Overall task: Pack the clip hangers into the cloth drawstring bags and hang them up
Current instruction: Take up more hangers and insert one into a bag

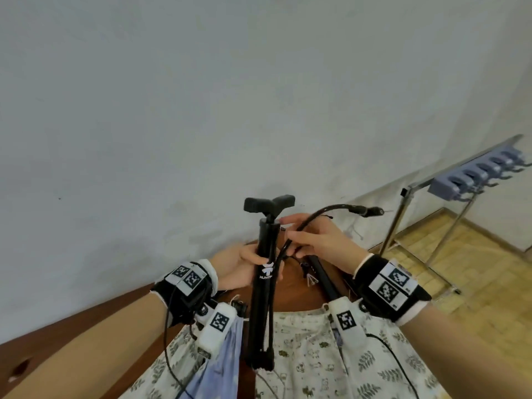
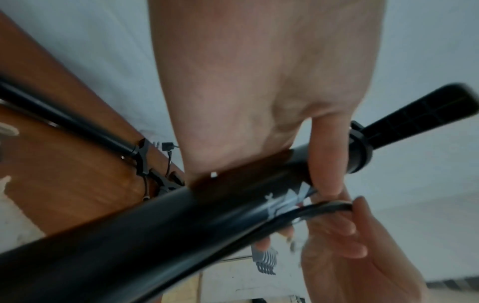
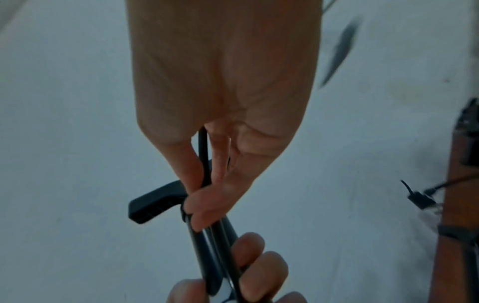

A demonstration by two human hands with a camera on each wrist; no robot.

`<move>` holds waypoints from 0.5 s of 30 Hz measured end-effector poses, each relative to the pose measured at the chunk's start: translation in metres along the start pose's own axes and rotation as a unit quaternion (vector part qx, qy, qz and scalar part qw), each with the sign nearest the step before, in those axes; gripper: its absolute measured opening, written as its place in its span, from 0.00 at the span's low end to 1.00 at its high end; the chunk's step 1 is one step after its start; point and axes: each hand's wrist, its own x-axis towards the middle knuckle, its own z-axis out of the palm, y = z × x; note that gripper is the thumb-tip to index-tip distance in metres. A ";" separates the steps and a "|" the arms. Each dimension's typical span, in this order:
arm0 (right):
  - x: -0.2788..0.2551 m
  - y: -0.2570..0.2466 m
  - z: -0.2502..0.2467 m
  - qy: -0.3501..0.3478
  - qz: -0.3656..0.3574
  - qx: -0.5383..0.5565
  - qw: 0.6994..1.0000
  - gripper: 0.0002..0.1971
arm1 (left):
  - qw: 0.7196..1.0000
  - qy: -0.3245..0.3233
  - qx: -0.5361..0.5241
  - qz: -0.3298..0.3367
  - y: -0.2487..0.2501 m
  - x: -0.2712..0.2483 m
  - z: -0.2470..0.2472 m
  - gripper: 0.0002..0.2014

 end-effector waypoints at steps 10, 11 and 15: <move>-0.007 -0.010 -0.017 0.044 -0.028 0.006 0.999 0.07 | 0.997 0.042 -0.069 -0.015 0.000 0.013 0.014 0.17; -0.007 -0.009 -0.018 0.051 -0.026 0.004 0.998 0.07 | 0.996 0.050 -0.068 -0.018 0.001 0.014 0.013 0.17; -0.005 -0.013 -0.025 0.071 -0.026 -0.001 0.997 0.06 | 0.992 0.113 -0.053 -0.017 0.007 0.018 0.003 0.10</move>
